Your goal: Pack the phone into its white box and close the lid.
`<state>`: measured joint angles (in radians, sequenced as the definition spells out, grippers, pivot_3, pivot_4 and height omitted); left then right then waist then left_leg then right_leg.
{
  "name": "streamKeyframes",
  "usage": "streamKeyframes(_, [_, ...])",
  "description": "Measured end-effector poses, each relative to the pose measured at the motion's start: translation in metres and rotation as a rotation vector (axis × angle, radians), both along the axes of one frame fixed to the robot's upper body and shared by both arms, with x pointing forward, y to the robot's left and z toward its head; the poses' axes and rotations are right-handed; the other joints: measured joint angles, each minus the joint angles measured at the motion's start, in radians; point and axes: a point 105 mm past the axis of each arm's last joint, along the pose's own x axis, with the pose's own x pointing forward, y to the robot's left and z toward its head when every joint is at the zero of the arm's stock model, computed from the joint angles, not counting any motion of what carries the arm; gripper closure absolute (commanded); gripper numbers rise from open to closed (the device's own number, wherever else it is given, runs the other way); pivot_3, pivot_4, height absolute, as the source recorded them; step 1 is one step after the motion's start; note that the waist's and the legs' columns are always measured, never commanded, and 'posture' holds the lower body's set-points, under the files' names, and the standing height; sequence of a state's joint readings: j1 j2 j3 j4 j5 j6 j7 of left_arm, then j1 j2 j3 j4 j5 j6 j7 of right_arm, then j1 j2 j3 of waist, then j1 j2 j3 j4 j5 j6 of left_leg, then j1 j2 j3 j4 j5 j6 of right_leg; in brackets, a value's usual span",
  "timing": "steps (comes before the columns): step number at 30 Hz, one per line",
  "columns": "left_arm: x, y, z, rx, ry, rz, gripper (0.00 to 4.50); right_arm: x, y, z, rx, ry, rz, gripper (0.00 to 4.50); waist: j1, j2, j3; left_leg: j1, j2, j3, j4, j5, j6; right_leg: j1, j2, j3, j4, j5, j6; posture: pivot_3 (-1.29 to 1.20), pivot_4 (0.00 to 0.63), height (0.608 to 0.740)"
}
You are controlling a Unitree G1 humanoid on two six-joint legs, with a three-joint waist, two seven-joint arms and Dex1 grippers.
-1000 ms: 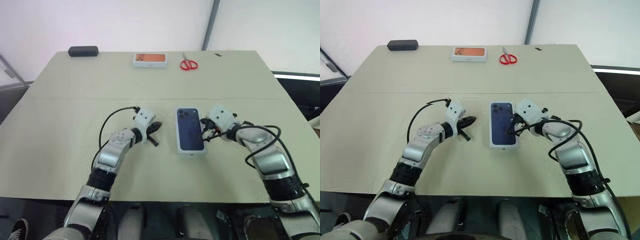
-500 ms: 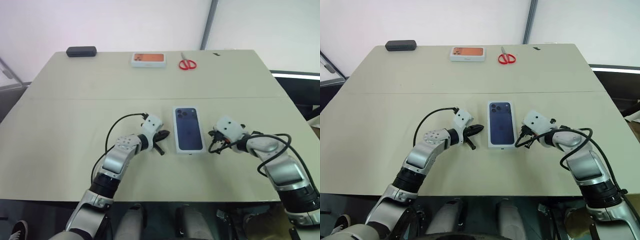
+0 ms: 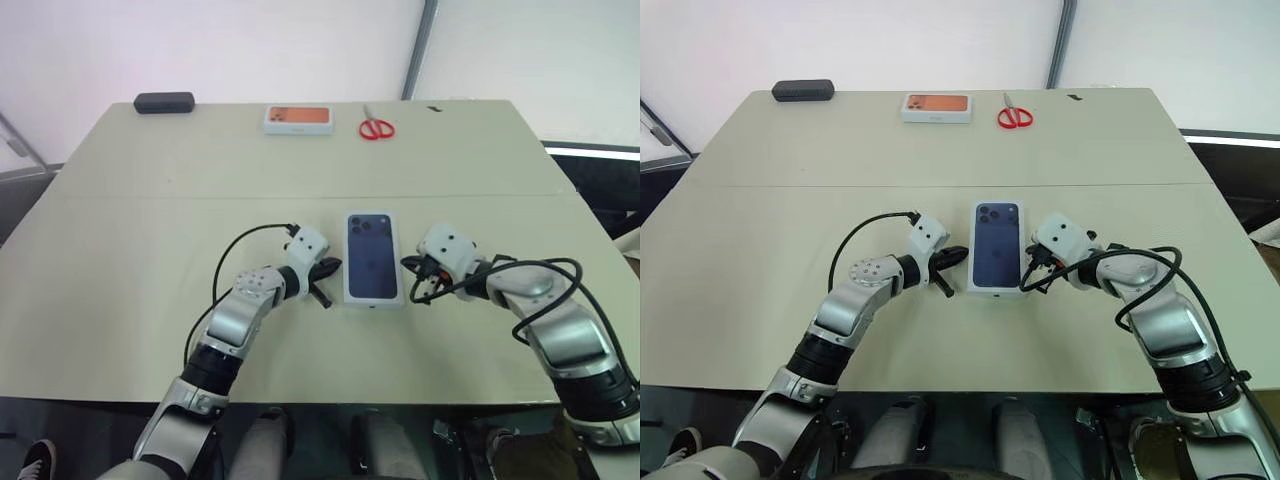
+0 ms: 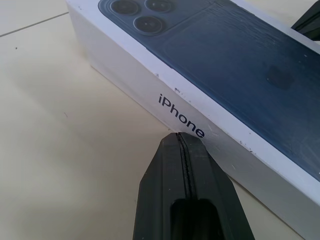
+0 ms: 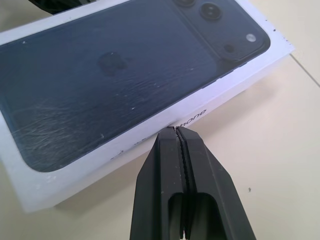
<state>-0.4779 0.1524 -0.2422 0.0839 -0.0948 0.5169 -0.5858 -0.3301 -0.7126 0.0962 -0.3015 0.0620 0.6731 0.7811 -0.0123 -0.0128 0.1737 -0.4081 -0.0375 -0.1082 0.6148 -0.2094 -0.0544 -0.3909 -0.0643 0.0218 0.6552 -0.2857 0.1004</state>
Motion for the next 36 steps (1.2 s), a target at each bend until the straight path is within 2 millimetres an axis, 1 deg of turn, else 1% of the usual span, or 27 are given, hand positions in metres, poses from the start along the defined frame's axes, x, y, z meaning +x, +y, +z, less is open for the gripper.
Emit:
streamKeyframes(7, [0.0,-0.001,0.0,-0.002,-0.001,0.0,4.5,0.004,0.0,0.003,0.005,-0.016,-0.011,4.46,0.0,0.0,0.0,0.0,0.0,0.0,0.0,0.0,0.0,0.0,0.0,0.0,0.0,0.0,0.0,0.0,0.15,0.74])
streamKeyframes(15, [0.0,0.0,0.0,-0.001,-0.003,0.003,4.5,0.008,0.002,0.001,0.018,-0.021,-0.028,4.46,-0.001,0.0,0.0,0.0,0.0,0.0,0.0,0.0,0.0,0.0,0.0,0.0,0.0,0.0,0.0,0.0,0.15,0.74])
streamKeyframes(20, [0.001,-0.001,0.001,-0.003,-0.002,0.005,4.5,0.014,0.002,-0.002,-0.007,-0.033,-0.043,4.46,0.0,0.0,0.0,0.0,0.0,0.0,0.0,0.0,0.0,0.0,0.0,0.0,0.0,0.0,0.0,0.0,0.15,0.74])
streamKeyframes(28, [0.001,-0.001,0.001,-0.005,-0.002,0.01,4.5,0.016,0.0,-0.008,-0.057,-0.043,-0.047,4.46,0.0,0.0,0.0,0.0,0.0,0.0,0.0,0.0,0.0,0.0,0.0,0.0,0.0,0.0,0.0,0.0,0.15,0.74])
streamKeyframes(30, [0.001,0.0,0.001,-0.004,-0.002,0.013,4.5,0.019,-0.002,-0.006,-0.065,-0.063,-0.056,4.46,0.0,0.0,0.0,0.0,0.0,0.0,0.0,0.0,0.0,0.0,0.0,0.0,0.0,0.0,0.0,0.0,0.15,0.74])
streamKeyframes(32, [0.003,0.002,0.002,-0.012,-0.003,0.026,4.5,0.026,-0.006,0.0,-0.063,-0.096,-0.086,4.46,-0.002,0.0,0.0,0.0,0.0,0.0,0.0,0.0,0.0,0.0,0.0,0.0,0.0,0.0,0.0,0.0,0.15,0.74])
streamKeyframes(36, [0.013,0.008,0.016,-0.036,-0.054,0.064,4.5,0.039,-0.011,0.025,-0.027,-0.192,-0.136,4.46,-0.001,0.0,0.0,0.0,0.0,0.0,0.0,0.0,0.0,0.0,0.0,0.0,0.0,0.0,0.0,0.0,0.15,0.74])
